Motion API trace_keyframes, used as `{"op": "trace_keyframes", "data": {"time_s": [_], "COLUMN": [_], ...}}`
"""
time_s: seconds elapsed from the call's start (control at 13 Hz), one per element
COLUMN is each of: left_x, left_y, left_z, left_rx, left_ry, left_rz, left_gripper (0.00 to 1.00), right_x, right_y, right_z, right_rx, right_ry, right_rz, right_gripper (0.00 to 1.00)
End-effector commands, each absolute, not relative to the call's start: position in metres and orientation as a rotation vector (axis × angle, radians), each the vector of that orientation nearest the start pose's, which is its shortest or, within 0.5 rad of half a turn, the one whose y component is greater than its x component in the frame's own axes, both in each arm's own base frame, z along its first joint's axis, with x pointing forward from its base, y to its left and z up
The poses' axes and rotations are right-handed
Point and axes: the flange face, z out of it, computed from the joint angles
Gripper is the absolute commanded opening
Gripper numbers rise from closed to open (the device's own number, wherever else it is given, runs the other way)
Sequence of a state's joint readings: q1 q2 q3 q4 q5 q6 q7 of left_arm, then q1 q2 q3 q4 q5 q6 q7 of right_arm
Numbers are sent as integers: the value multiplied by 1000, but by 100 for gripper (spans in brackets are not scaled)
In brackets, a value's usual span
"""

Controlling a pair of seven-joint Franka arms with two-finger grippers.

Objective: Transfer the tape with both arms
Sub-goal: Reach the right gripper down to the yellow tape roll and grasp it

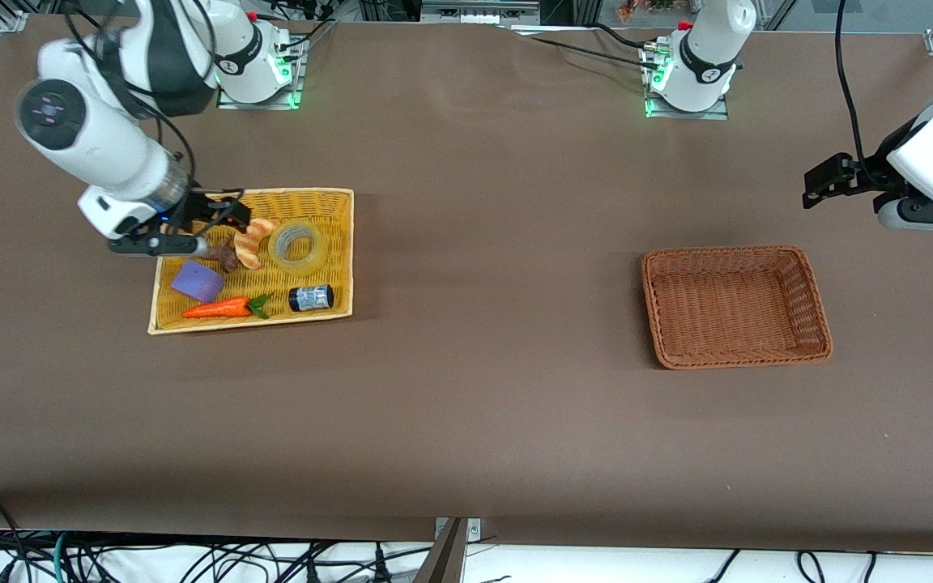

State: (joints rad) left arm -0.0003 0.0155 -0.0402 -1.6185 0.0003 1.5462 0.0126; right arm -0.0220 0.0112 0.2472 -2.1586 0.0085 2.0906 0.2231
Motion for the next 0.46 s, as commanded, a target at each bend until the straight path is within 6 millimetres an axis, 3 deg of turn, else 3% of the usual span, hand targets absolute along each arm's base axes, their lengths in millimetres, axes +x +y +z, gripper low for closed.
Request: {"op": "trace_keyframes", "data": {"time_s": [0.0, 0.38], "left_x": [554, 554], "left_y": [-21, -21], "left_z": [597, 598], "left_rx": [-3152, -3152], "left_ry": [97, 97], "left_rz": [153, 150], "left_gripper": [100, 100], "right_x": [504, 513], "right_y": [115, 118], "right_z": [332, 255], "right_rx": [-3130, -3090], "right_ry": [23, 25], "right_rz": [109, 74], "right_gripper": [100, 100]}}
